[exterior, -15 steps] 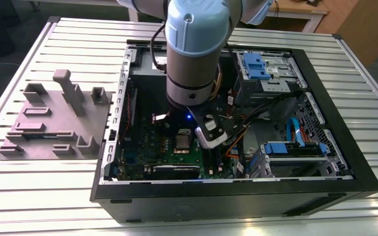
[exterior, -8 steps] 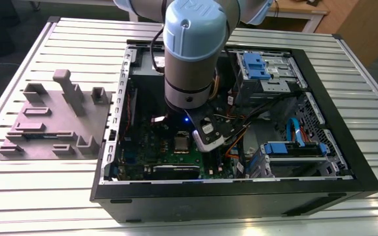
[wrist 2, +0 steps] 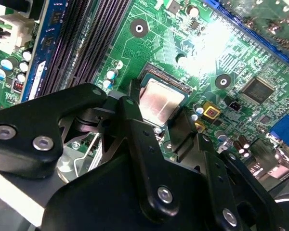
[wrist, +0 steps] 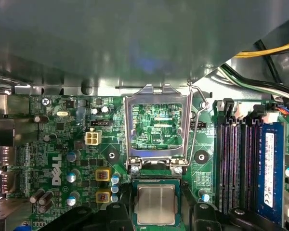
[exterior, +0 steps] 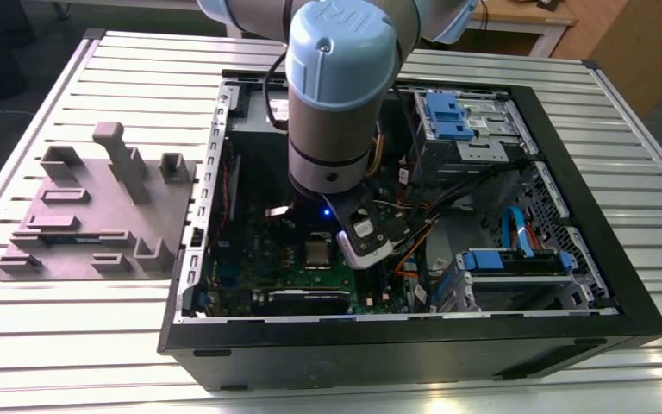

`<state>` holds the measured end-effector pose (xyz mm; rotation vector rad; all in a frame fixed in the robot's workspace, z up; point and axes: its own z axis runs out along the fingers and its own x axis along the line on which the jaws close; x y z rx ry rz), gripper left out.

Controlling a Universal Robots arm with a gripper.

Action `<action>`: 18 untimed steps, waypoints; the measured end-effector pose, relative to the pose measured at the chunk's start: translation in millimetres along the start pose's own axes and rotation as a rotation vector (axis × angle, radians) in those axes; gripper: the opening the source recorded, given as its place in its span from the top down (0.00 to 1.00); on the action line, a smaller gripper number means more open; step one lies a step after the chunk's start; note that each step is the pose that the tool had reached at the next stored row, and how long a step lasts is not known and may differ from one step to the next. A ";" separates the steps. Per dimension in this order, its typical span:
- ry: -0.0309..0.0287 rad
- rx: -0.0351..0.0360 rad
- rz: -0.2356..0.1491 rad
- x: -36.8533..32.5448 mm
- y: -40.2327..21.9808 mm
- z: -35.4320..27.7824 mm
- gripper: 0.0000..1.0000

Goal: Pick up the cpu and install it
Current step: 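Place the cpu into insertion slot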

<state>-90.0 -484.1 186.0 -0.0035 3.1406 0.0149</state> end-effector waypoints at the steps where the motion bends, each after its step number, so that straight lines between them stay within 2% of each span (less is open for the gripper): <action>1: 0.0001 0.0002 0.000 0.0 -0.2 0.6 0.52; 13: -0.0003 -0.0006 0.001 -0.1 -0.6 2.2 0.51; 14: -0.0022 -0.0021 0.001 -0.5 -0.5 3.0 0.46; 15: -0.0016 -0.0022 0.000 -0.6 -0.5 3.0 0.46; 16: -0.0010 -0.0017 0.000 -0.5 -0.5 2.7 0.39; 18: -0.0004 -0.0004 0.001 -0.3 -0.7 2.1 0.39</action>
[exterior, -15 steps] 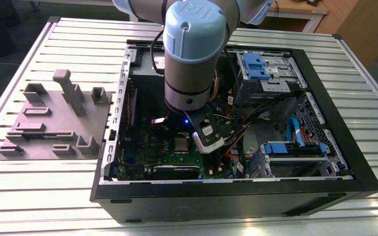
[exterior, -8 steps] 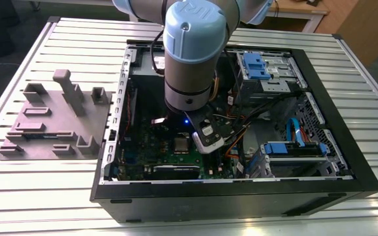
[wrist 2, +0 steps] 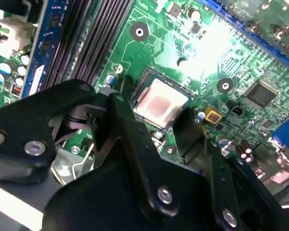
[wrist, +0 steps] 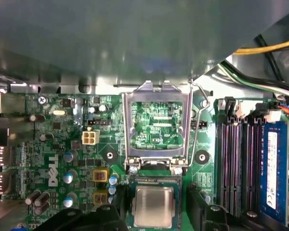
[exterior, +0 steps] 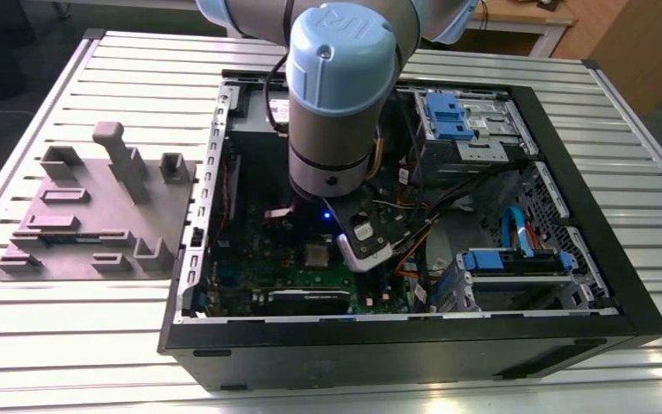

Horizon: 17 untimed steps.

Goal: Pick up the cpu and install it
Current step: 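Place the cpu into insertion slot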

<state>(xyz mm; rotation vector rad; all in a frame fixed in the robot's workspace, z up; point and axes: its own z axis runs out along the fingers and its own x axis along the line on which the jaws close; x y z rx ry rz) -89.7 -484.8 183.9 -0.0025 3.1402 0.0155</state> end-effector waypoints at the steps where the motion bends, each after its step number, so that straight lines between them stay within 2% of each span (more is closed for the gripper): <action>1: 0.0001 0.0000 0.000 0.0 0.0 -0.6 0.39; 5: 0.0016 0.0003 0.000 0.1 0.1 -6.1 0.39; 9: 0.0020 0.0001 0.000 0.1 0.1 -6.1 0.39; 10: 0.0017 0.0001 0.000 0.0 0.1 -6.1 0.41; 11: 0.0016 0.0001 0.000 -0.1 0.1 -6.0 0.47; 12: 0.0017 0.0002 0.000 -0.1 0.0 -6.1 0.47; 13: 0.0017 0.0001 0.000 -0.2 0.1 -6.0 0.54; 17: 0.0017 0.0002 0.000 -0.2 0.1 -6.1 0.54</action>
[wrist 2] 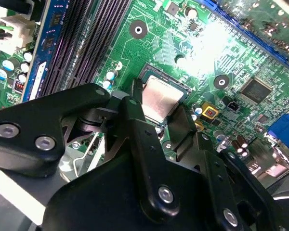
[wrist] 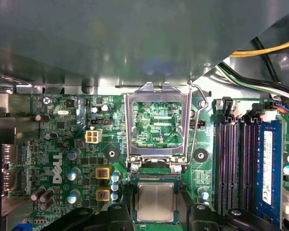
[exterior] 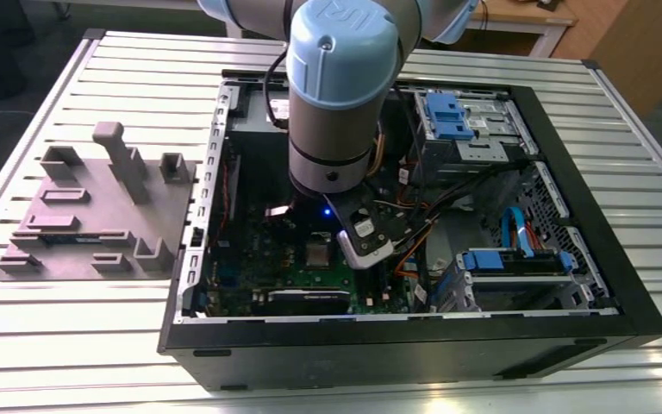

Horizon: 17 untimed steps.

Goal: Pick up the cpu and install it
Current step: 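Place the cpu into insertion slot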

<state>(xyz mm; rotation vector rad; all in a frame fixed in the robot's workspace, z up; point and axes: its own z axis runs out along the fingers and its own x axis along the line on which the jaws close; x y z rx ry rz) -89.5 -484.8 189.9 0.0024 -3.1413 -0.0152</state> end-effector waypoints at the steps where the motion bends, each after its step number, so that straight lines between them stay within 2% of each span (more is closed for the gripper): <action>1: 0.0000 -0.0001 0.000 0.0 0.0 0.0 0.54; 11: 0.0000 -0.0002 0.000 -0.1 0.0 0.0 0.53; 12: -0.0001 -0.0001 0.000 -0.1 0.0 0.0 0.46; 14: 0.0001 0.0003 0.000 0.0 0.0 -1.7 0.46; 17: 0.0006 0.0000 0.000 0.0 0.1 -7.6 0.46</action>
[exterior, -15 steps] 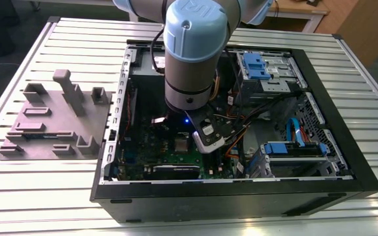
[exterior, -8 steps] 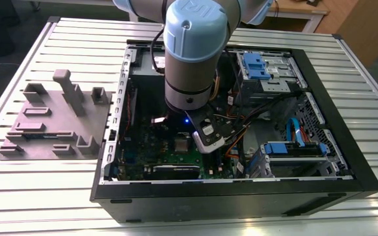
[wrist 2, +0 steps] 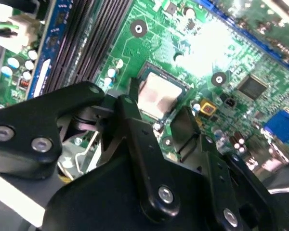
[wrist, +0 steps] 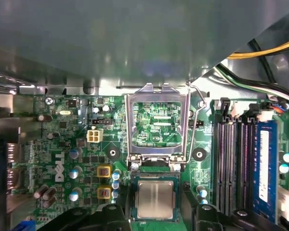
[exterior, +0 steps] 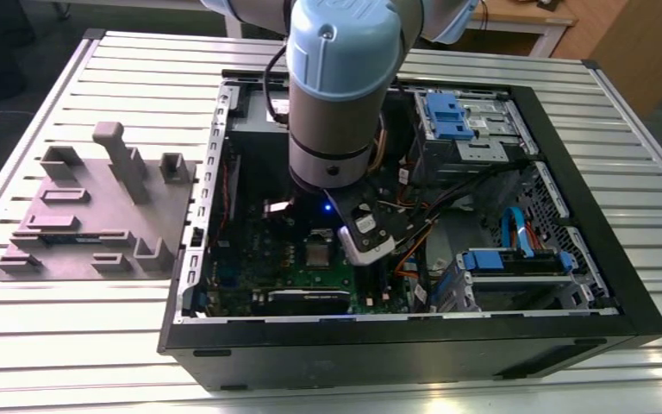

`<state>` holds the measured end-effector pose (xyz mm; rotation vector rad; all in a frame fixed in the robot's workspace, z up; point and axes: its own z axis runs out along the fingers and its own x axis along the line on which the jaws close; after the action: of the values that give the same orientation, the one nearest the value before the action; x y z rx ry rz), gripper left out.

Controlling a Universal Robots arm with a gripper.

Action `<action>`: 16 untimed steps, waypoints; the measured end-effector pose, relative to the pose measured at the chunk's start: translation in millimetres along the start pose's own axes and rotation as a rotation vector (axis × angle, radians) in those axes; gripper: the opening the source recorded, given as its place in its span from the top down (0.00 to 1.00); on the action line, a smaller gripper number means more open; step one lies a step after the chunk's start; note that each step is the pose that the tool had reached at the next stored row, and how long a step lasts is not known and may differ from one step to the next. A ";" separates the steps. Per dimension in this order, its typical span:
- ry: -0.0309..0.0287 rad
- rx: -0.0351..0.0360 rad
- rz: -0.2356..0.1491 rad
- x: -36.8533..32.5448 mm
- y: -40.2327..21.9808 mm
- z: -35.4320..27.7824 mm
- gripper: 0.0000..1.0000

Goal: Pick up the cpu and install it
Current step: 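Place the cpu into insertion slot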

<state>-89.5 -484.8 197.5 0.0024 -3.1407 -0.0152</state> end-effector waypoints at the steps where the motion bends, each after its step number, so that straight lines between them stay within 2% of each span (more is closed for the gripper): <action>1: 0.0003 0.0000 0.000 0.0 0.0 -2.1 0.48; 2: 0.0006 -0.0001 0.000 0.0 0.1 -3.9 0.48; 4: 0.0011 0.0000 0.000 0.0 0.1 -7.0 0.60; 5: 0.0012 -0.0002 0.000 0.0 0.1 -7.5 0.60; 8: 0.0014 -0.0003 0.000 0.0 0.1 -7.6 0.78; 9: 0.0014 -0.0002 0.000 0.0 0.1 -7.6 0.78; 11: 0.0015 -0.0001 0.000 0.0 0.1 -7.7 0.89; 16: 0.0016 -0.0001 0.000 0.0 0.1 -7.7 0.90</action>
<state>-89.5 -484.8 205.2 0.0023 -3.1391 -0.0154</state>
